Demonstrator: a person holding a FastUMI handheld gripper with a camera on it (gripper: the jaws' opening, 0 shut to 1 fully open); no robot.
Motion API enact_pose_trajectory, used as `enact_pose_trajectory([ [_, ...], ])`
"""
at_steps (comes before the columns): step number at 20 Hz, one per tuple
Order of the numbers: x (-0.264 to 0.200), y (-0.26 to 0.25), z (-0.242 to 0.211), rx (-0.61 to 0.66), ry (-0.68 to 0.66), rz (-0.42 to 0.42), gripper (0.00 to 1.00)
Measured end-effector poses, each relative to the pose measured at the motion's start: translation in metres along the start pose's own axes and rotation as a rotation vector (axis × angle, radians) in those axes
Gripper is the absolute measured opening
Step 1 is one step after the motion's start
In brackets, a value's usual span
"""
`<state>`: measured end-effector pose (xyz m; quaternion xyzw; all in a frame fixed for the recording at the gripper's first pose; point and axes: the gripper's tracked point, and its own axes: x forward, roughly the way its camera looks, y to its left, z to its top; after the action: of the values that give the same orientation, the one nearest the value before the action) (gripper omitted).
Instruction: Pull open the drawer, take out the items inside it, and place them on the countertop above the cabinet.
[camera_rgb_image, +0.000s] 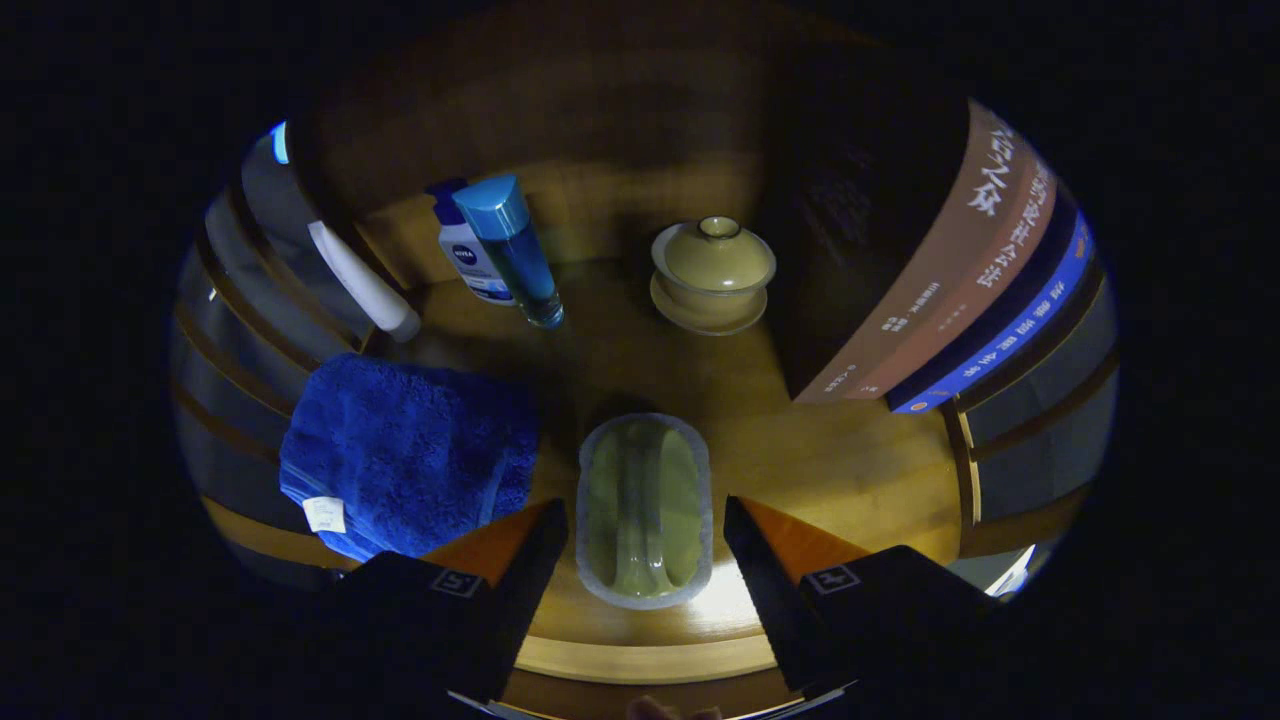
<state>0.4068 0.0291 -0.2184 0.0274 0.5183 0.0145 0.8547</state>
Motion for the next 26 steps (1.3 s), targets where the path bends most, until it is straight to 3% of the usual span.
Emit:
enact_pose_trajectory([
  [3,-0.015,-0.002,-0.002,0.008,-0.065,0.017,0.99],
  [14,-0.132,0.017,-0.075,0.042,-0.477,0.241,0.99],
  [21,-0.194,0.010,-0.139,0.030,-0.763,0.279,0.99],
  [26,-0.227,0.009,-0.193,0.041,-0.969,0.247,0.99],
])
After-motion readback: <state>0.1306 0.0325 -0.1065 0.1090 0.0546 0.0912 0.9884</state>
